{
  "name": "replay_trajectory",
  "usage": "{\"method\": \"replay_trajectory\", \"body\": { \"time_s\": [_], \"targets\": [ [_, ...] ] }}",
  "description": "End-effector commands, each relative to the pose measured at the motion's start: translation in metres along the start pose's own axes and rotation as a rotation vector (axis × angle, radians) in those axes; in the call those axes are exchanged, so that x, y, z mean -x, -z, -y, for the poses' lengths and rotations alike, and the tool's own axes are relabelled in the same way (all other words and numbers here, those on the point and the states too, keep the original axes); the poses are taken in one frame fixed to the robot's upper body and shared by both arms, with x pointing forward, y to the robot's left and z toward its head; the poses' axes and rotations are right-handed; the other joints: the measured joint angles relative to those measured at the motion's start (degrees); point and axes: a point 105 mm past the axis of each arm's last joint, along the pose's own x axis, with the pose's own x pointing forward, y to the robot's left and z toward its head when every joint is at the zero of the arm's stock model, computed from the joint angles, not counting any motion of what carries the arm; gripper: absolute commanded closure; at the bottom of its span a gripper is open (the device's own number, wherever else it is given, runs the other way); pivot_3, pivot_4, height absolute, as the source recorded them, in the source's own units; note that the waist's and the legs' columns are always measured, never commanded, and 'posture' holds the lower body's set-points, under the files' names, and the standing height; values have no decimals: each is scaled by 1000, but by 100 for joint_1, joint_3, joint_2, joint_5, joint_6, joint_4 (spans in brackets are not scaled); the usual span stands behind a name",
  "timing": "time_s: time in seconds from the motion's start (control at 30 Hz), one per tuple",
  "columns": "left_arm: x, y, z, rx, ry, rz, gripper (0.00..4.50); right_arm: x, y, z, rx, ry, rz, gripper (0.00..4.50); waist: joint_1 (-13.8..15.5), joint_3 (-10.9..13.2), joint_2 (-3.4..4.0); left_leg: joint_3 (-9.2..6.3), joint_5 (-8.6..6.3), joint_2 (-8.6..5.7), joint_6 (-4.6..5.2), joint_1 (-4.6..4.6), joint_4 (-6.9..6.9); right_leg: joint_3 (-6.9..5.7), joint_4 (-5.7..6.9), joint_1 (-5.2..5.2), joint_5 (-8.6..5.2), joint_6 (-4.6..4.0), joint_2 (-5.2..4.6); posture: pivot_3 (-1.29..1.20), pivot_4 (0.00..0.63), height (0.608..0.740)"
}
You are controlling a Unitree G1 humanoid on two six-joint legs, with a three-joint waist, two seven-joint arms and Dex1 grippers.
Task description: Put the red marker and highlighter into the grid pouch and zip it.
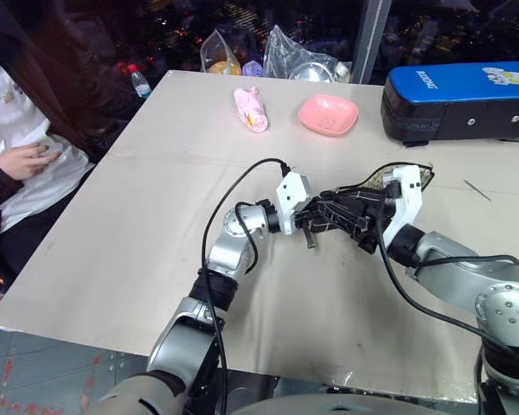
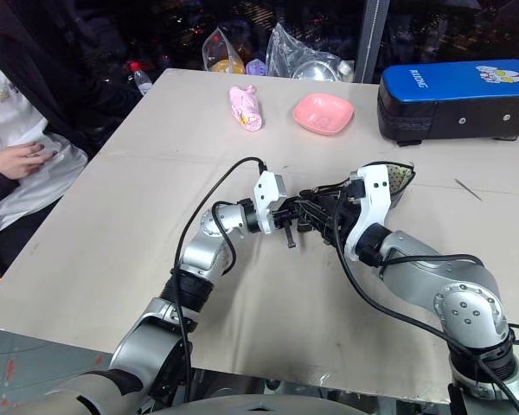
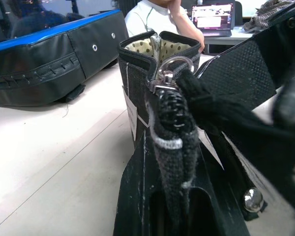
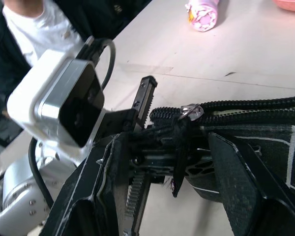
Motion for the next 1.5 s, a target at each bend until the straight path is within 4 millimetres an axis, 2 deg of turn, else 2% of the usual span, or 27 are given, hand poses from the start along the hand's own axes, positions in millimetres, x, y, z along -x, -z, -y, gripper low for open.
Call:
{"method": "replay_trajectory", "body": {
  "time_s": [0.03,0.13,0.23,0.3,0.53,0.7,0.93,1.1,1.5],
  "targets": [
    [-4,-4,4,-17,20,14,4500,-4,-7,0,-6,26,39,1956,0,0,0,0,0,0,0,0,0,0,0,0,0,0,0,0,150,740],
    [-4,-4,5,-17,20,15,4500,-5,-8,2,-16,50,52,2724,-1,0,0,0,0,0,0,0,0,-2,0,0,0,0,1,0,150,740],
    [-4,-4,5,-16,21,14,4500,-5,-7,5,-24,70,58,4041,-2,0,0,0,0,0,0,1,0,-2,0,0,0,0,2,0,150,740],
    [-4,-4,5,-16,20,14,4500,-4,-7,7,-20,84,58,4391,-3,0,0,0,0,0,0,1,0,-2,0,0,0,0,2,0,150,740],
    [-3,-3,4,-15,16,12,4500,1,-14,14,11,117,82,4391,-1,0,0,0,0,0,0,1,0,-3,0,0,0,0,2,0,150,740],
    [-3,-2,4,-14,14,9,4500,9,-25,27,19,201,131,4391,0,0,0,0,0,0,0,1,0,-5,0,0,0,0,2,0,150,740],
    [-2,-2,4,-12,11,9,4500,21,-31,55,-157,436,238,4391,6,0,1,0,0,0,0,1,-1,4,0,0,0,0,1,0,150,740],
    [-2,-1,4,-14,8,9,4500,30,-30,70,-179,559,256,4391,6,-1,1,1,0,-1,0,2,-1,1,0,1,0,0,2,0,150,740],
    [0,-1,3,-15,-3,7,4500,69,-48,113,-171,891,407,4391,19,-1,2,4,1,-1,0,4,-2,-3,1,1,0,0,4,0,150,740]
  ]
}}
